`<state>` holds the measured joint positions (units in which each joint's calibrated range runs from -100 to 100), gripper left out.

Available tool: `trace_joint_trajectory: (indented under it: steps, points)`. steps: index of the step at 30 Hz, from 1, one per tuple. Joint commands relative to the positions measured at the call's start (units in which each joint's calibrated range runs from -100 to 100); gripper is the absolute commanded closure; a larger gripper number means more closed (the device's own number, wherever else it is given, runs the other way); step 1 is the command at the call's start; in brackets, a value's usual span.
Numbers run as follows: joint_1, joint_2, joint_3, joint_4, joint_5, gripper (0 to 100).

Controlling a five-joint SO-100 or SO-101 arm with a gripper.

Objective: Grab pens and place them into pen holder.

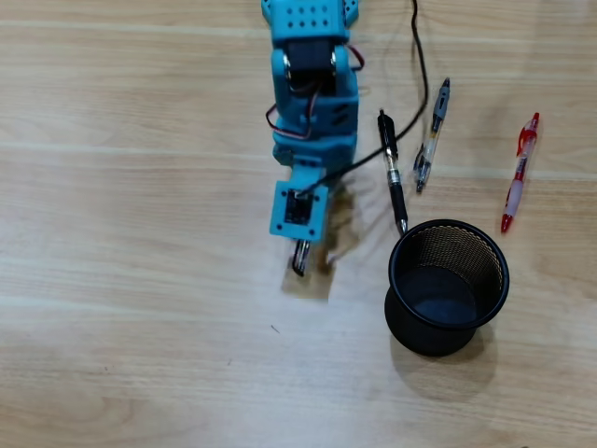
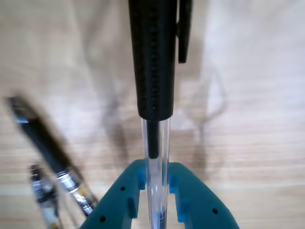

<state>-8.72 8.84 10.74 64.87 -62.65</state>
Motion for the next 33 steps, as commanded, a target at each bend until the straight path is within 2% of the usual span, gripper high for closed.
trace_joint_trajectory:
  steps: [1, 7, 14, 16, 17, 25, 33]
  points:
    - [1.7, -13.9, -2.1, 0.2, 0.4, 98]
    - [1.6, -30.8, -1.4, 0.2, 0.4, 98]
    - [-1.8, -37.2, -1.6, -3.0, 0.4, 98]
    - [-3.5, -36.8, -1.5, -8.2, 0.4, 98]
    - [-6.0, -36.4, -1.0, -14.6, 0.4, 98]
    - [-12.2, -24.8, -0.1, -45.5, 0.5, 98]
    - [-14.3, -12.5, -0.3, -62.5, 3.2, 98]
